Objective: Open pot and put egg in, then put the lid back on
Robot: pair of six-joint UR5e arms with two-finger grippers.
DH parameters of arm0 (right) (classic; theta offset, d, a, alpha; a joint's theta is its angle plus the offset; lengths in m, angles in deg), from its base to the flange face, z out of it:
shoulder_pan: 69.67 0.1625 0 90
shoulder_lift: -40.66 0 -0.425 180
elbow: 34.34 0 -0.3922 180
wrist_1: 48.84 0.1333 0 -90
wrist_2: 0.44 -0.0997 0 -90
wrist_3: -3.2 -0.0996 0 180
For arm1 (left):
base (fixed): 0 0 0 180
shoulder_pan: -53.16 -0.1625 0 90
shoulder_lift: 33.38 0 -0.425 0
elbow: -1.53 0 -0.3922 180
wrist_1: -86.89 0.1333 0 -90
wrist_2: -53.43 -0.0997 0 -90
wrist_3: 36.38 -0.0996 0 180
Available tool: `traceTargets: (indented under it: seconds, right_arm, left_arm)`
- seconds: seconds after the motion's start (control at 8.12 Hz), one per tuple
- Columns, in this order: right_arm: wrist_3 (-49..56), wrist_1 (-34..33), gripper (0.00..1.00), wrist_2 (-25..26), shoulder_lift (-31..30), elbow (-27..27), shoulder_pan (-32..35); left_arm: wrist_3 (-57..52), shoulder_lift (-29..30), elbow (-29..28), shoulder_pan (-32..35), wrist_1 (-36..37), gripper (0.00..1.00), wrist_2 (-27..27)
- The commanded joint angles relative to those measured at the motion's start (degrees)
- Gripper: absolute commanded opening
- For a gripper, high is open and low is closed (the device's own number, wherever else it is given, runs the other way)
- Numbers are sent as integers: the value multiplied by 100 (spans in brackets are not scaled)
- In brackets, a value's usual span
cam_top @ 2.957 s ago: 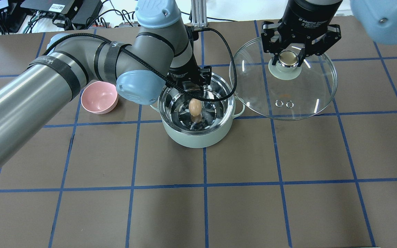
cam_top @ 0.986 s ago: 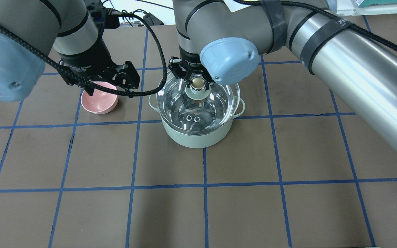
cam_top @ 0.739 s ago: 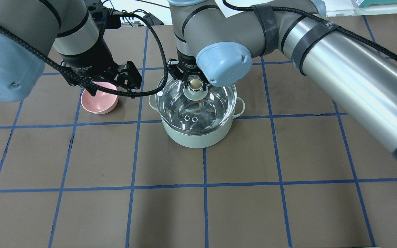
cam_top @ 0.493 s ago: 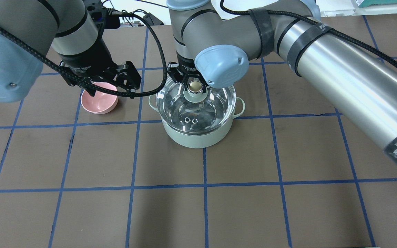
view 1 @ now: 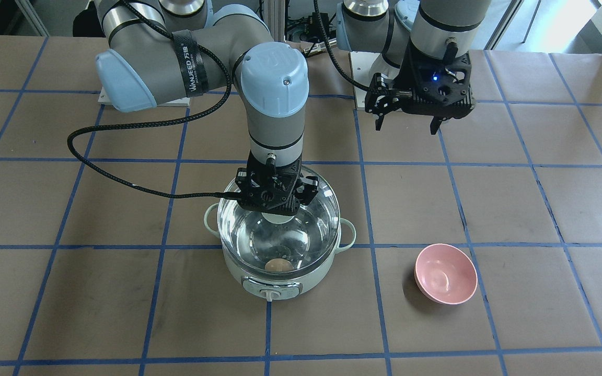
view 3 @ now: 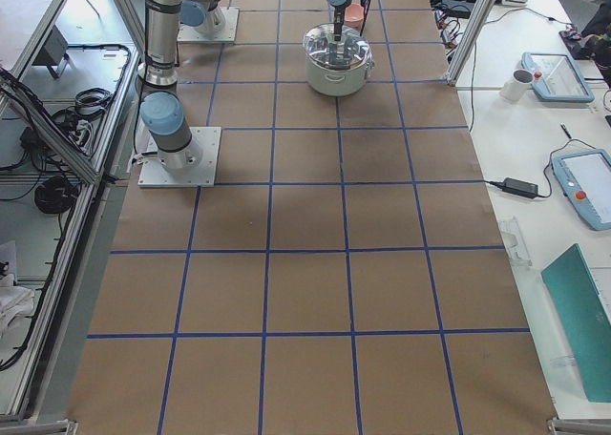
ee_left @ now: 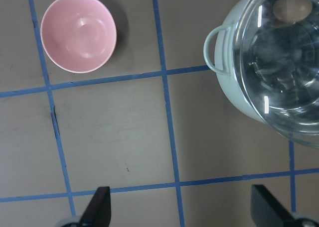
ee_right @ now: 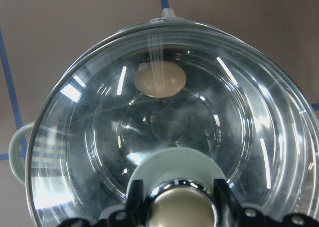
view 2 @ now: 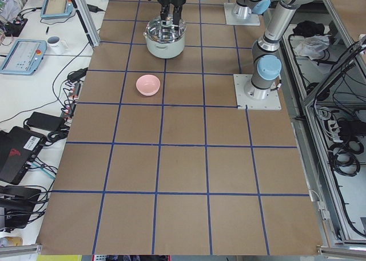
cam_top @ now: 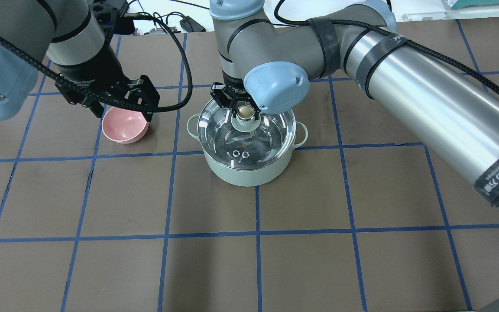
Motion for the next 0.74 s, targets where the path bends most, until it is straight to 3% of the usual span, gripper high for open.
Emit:
traceTargets:
  seconds: [0.0,0.62]
  right_arm:
    - [0,-170,41,0,106,-7,1]
    - [44,-170,41,9,115,1,1]
  left_arm:
    - [-63,32,11,-250,-9,100,-47]
    - [-80,-3,73,-241,-141,100,-74]
